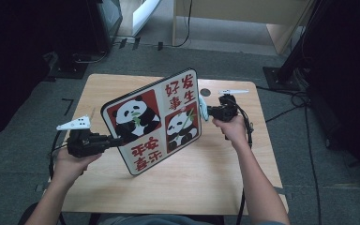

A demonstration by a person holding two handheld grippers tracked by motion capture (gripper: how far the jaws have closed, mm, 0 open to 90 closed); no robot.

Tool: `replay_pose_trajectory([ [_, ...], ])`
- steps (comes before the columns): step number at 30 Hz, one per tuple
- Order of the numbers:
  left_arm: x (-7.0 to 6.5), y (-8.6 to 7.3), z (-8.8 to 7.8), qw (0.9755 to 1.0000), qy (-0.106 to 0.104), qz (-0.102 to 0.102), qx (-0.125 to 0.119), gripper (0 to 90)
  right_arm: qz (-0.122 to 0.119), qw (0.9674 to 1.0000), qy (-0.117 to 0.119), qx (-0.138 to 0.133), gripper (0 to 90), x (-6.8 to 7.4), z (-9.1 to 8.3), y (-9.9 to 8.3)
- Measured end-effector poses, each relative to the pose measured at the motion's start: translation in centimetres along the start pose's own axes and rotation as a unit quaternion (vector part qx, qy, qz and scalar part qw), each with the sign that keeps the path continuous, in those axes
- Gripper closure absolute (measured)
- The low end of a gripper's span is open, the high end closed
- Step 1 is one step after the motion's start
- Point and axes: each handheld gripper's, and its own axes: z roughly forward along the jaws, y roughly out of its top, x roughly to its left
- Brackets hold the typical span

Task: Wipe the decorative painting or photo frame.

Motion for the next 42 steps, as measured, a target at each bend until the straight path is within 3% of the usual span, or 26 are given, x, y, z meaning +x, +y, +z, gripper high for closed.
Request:
replay_pose_trajectory([
  [20, -0.2, -0.1, 0.0, 1.0000, -0.001, 0.001, -0.001, 78.9, 0.017, 0.9998, -0.006, 0.003, 81.8, -1.0, 1.1, -2.5],
  [26, -0.2, -0.1, 0.1, 1.0000, -0.004, 0.001, -0.001, 78.9, 0.022, 0.9996, -0.003, -0.014, 81.8, -1.3, 1.5, -3.3],
  [30, -0.2, -0.1, 0.1, 1.0000, -0.003, 0.000, -0.002, 78.8, 0.027, 0.9996, -0.003, -0.007, 81.8, -1.7, 1.6, -3.9],
  [42, -0.3, -0.2, 0.1, 1.0000, 0.000, -0.004, -0.003, 78.6, 0.010, 0.9997, -0.013, 0.016, 81.4, -2.2, 2.0, -5.5],
])
